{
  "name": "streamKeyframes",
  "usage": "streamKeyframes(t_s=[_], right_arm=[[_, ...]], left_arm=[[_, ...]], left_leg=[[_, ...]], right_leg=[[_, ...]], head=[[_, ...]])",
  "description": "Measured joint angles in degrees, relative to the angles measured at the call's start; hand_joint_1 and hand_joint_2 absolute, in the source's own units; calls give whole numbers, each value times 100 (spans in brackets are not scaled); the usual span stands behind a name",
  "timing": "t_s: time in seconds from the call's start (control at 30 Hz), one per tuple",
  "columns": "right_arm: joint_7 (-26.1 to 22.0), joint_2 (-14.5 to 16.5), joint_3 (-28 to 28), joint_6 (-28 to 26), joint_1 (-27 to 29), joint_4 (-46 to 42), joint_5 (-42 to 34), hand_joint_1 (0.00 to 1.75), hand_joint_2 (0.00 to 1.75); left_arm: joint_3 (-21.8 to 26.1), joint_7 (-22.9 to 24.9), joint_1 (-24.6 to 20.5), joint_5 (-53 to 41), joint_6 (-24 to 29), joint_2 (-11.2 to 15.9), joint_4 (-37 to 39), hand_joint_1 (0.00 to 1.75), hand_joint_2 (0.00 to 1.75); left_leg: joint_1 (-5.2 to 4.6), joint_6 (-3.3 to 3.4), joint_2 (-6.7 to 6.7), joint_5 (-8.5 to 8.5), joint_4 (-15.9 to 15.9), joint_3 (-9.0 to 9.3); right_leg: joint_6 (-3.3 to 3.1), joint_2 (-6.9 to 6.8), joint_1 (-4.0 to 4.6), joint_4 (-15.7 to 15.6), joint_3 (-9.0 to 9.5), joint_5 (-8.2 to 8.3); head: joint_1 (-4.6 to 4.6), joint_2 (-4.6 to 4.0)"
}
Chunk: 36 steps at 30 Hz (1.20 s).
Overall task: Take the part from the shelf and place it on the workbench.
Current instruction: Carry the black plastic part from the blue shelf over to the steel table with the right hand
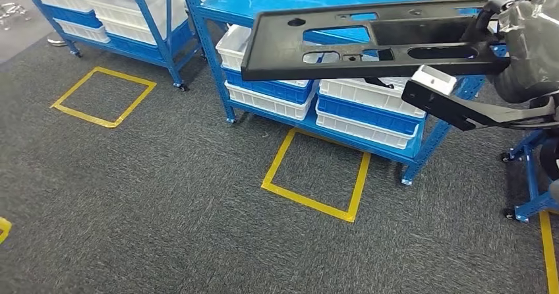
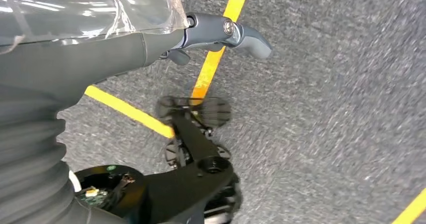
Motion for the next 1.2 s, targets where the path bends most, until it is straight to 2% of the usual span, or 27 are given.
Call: streamKeyframes(t_s=[0.03,0.07,0.1,0.17,0.2,0.23,0.27,0.33,0.37,0.4,0.47,0.5,0.53,0.57,0.6,0.63,0.7,0.77,0.8,0.83,0.9,0.97,1.03,1.07,1.1,1.13,1.2], right_arm=[[-1,-7,7,-99,1,-11,17,175,175],[-1,-10,12,-191,2,-23,32,175,175],[-1,-12,15,-280,2,-34,39,175,175],[-1,-15,14,-459,8,-54,33,175,175],[-1,-19,11,-539,16,-67,32,175,175],[-1,-25,10,-592,32,-80,39,175,175],[-1,-29,11,-622,58,-96,60,175,175],[-2,-44,13,-622,127,-125,125,175,175],[-1,-59,13,-615,172,-141,167,175,175],[-1,-81,11,-610,214,-161,199,175,175],[-3,-150,10,-608,305,-205,251,175,175],[-4,-180,12,-608,347,-222,271,175,175],[-4,-215,14,-603,396,-235,302,175,175],[-3,-249,15,-593,439,-247,339,175,175],[-3,-286,14,-579,472,-261,372,175,175],[-2,-333,8,-560,498,-280,398,175,175],[-1,-423,-26,-535,538,-317,386,175,175],[0,-487,-86,-525,588,-355,275,175,175],[0,-503,-128,-523,605,-368,199,175,175],[1,-520,-179,-521,617,-378,129,175,175],[2,-542,-299,-527,619,-387,43,175,175],[2,-570,-390,-536,603,-396,15,175,175],[2,-600,-419,-537,585,-400,14,175,175],[1,-608,-419,-538,580,-400,20,175,175],[1,-613,-419,-541,577,-400,29,175,175],[1,-616,-420,-544,572,-400,39,175,175],[2,-626,-427,-550,552,-400,50,175,175]], left_arm=[[-1,48,-3,-27,5,14,0,0,175],[-4,127,2,-86,4,38,0,0,175],[-11,248,9,-177,3,75,0,0,175],[-37,550,24,-375,1,190,1,0,175],[-56,692,29,-459,1,258,2,0,175],[-82,821,38,-526,1,329,3,0,175],[-116,945,55,-589,2,404,5,0,175],[-186,1173,115,-666,0,547,8,0,175],[-221,1263,147,-674,-2,626,11,0,175],[-248,1320,168,-666,-1,693,13,0,175],[-290,1425,175,-651,5,818,18,0,175],[-303,1470,172,-649,10,861,19,0,175],[-311,1504,174,-635,10,904,19,0,175],[-316,1514,181,-608,8,940,20,0,175],[-318,1488,190,-558,7,973,20,0,175],[-316,1429,198,-486,5,1005,20,0,175],[-302,1217,207,-292,3,1064,20,0,175],[-271,923,222,-77,3,1113,20,0,175],[-248,783,240,17,3,1126,20,0,175],[-214,657,270,105,3,1137,20,0,175],[-145,469,314,217,3,1143,20,0,175],[-93,305,311,254,3,1134,20,0,175],[-44,187,294,274,-1,1115,20,0,175],[-21,157,292,288,-3,1105,20,0,175],[-2,140,292,302,-5,1097,20,0,175],[15,124,294,311,-4,1092,20,0,175],[48,71,286,319,-5,1092,20,0,175]], left_leg=[[11,-6,23,-30,184,-88],[17,-2,40,47,126,-56],[16,18,71,214,-178,98],[-50,111,333,559,-1083,561],[-94,157,466,647,-1411,718],[-136,191,560,672,-1585,791],[-162,203,555,657,-1630,793],[-139,226,409,685,-1664,815],[-120,246,335,705,-1691,840],[-99,272,264,728,-1717,866],[-81,308,105,751,-1732,877],[-80,316,22,755,-1728,878],[-80,317,-68,755,-1725,882],[-79,316,-157,755,-1716,886],[-74,311,-246,751,-1702,890],[-68,298,-335,742,-1678,890],[-71,250,-484,721,-1612,851],[-71,193,-599,730,-1584,787],[-63,168,-656,745,-1585,762],[-57,142,-646,741,-1576,737],[-58,77,-397,586,-1324,604],[-32,4,-76,225,-595,264],[19,-36,20,-22,110,-74],[36,-43,40,-2,180,-109],[45,-40,64,121,-2,-19],[40,-21,132,314,-405,187],[-20,46,389,595,-1249,612]], right_leg=[[-4,-62,3,0,4,-5],[-6,-124,8,0,11,-9],[-7,-182,16,0,21,-16],[1,-296,47,1,45,-35],[10,-350,64,2,51,-46],[25,-408,78,2,56,-55],[44,-474,93,0,62,-66],[89,-558,92,6,94,-109],[107,-486,88,98,76,-197],[119,-358,81,311,3,-341],[129,-64,73,1052,-318,-720],[137,-3,74,1422,-496,-853],[147,23,75,1637,-612,-887],[156,35,73,1627,-627,-805],[165,57,64,1382,-532,-623],[178,122,44,973,-356,-389],[183,350,0,274,-50,-114],[146,428,-2,88,17,-96],[110,356,4,83,7,-81],[82,292,5,78,6,-71],[20,174,-3,63,13,-58],[-15,60,6,61,17,-64],[-28,-71,16,62,20,-74],[-30,-133,19,62,25,-80],[-27,-194,23,62,33,-87],[-20,-255,27,62,48,-98],[9,-374,46,57,78,-125]], head=[[1,0],[0,0],[0,0],[0,0],[2,0],[2,0],[3,0],[4,0],[7,0],[10,0],[14,0],[15,0],[15,0],[15,0],[15,0],[16,0],[14,0],[12,0],[11,0],[11,0],[4,0],[-3,0],[-4,0],[-3,0],[-4,0],[-4,0],[-2,0]])
